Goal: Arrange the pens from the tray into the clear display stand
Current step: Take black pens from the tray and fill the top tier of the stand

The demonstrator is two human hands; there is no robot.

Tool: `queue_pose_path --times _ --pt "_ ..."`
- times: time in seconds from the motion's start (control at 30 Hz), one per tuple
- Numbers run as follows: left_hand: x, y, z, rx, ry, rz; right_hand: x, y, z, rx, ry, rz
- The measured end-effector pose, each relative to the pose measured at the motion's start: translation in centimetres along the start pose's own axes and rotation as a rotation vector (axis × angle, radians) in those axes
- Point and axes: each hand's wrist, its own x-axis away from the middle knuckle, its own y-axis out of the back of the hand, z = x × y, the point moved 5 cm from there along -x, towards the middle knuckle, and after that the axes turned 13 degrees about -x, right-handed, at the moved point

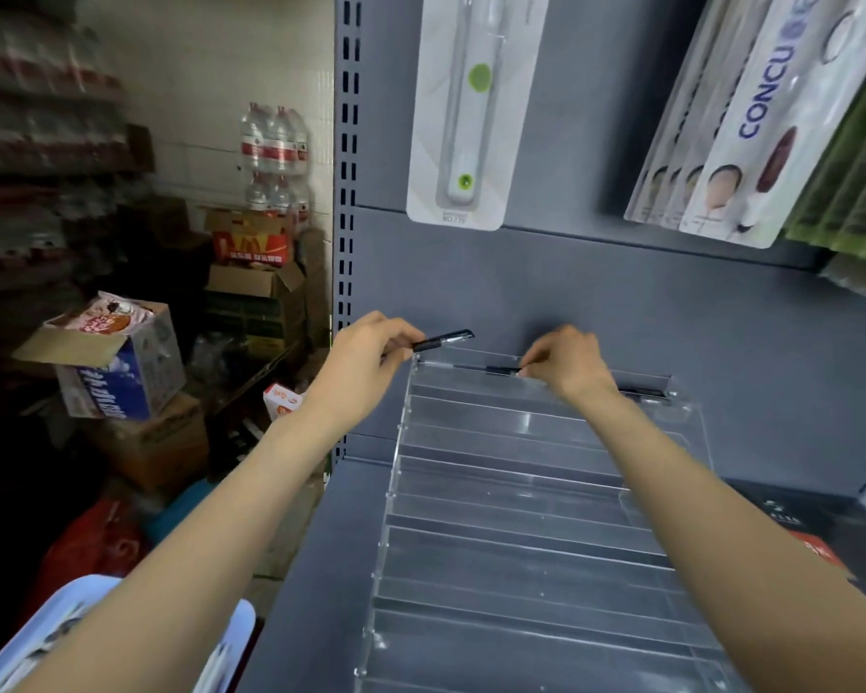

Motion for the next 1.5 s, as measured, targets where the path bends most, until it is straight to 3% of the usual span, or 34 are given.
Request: queue_pose_path --times 0.17,0.33,0.5,0.7,0.87,1.03,1.5 --pt "-0.5 -0.7 -0.8 -0.009 -0.027 0.023 -1.1 -0.4 0.7 0.151 0.045 0.114" --pt "-1.0 -2.2 -2.9 0.021 -0.05 0.047 0.6 1.7 0.2 -0.111 0.094 0.086" --pt "-2.3 -4.8 -6.3 0.049 -0.082 0.074 3.3 7.0 -3.6 -0.326 0.132 -0.131" --pt "-4.3 -9.5 -12.5 0.051 -0.145 0.154 5.4 12.3 -10.3 -0.28 0.059 -0.39" --pt "-6.1 -12.8 -16.3 -0.016 -0.146 0.235 5.5 11.8 -14.7 -0.645 -0.226 -0.164" --pt "-7.0 -14.5 -17.1 -0.021 -0.096 0.333 6.8 10.4 -14.3 -0.822 -0.214 0.122" --pt "-7.7 -15.4 -17.6 0.088 0.01 0.515 6.7 9.4 -15.0 -0.884 -0.175 0.118"
